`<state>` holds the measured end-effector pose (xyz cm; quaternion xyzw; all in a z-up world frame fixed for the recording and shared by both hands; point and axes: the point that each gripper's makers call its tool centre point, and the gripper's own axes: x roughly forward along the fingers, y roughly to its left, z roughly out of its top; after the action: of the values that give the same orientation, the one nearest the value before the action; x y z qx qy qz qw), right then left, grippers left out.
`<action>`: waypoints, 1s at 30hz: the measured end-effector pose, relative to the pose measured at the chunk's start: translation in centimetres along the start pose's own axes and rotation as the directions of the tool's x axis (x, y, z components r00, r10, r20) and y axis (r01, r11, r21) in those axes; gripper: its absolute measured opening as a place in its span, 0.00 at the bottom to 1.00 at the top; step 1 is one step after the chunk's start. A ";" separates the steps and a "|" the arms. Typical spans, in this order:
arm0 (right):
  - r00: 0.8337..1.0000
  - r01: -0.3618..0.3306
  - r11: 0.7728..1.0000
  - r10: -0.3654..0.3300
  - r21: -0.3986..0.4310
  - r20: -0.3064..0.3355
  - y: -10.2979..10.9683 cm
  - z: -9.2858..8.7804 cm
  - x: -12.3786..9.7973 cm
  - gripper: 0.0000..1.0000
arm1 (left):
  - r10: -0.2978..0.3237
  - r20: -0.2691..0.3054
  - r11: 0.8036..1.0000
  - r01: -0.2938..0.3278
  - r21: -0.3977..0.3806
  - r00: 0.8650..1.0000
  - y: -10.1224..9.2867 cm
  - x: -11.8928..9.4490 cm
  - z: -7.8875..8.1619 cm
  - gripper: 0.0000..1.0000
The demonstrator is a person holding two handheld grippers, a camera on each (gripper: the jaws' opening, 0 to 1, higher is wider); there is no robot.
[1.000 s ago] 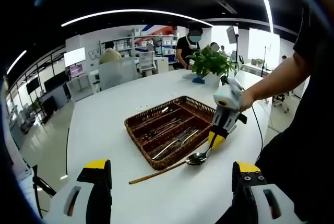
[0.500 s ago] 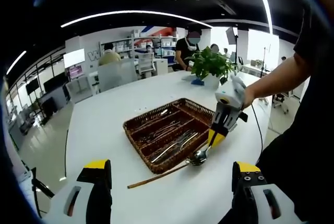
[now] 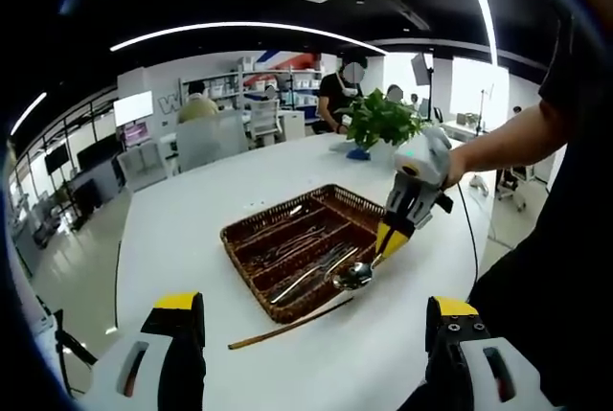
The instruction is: Arrange the knives, forks, and spoons in their matching storage slots by inserting each utensil handle-first until every utensil is classified and aligned in the correct compartment
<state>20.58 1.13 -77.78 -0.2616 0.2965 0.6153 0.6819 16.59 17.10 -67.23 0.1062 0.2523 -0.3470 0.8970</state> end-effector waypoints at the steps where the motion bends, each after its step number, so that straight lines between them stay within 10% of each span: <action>1: 1.000 0.006 1.000 -0.006 -0.006 -0.002 -0.1 0.1 -0.2 0.00 | 0.000 0.001 1.000 0.000 -0.002 1.000 0.0 0.0 0.0 1.00; 30: 0.993 0.114 0.986 -0.111 -0.120 0.027 -2.8 8.3 -8.8 0.00 | -0.025 0.005 0.999 0.025 0.034 1.000 -0.9 -0.3 0.9 1.00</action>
<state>23.43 0.81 -65.72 -0.3128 0.2364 0.5953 0.7014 16.11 16.23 -66.34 0.1172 0.2455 -0.3626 0.8914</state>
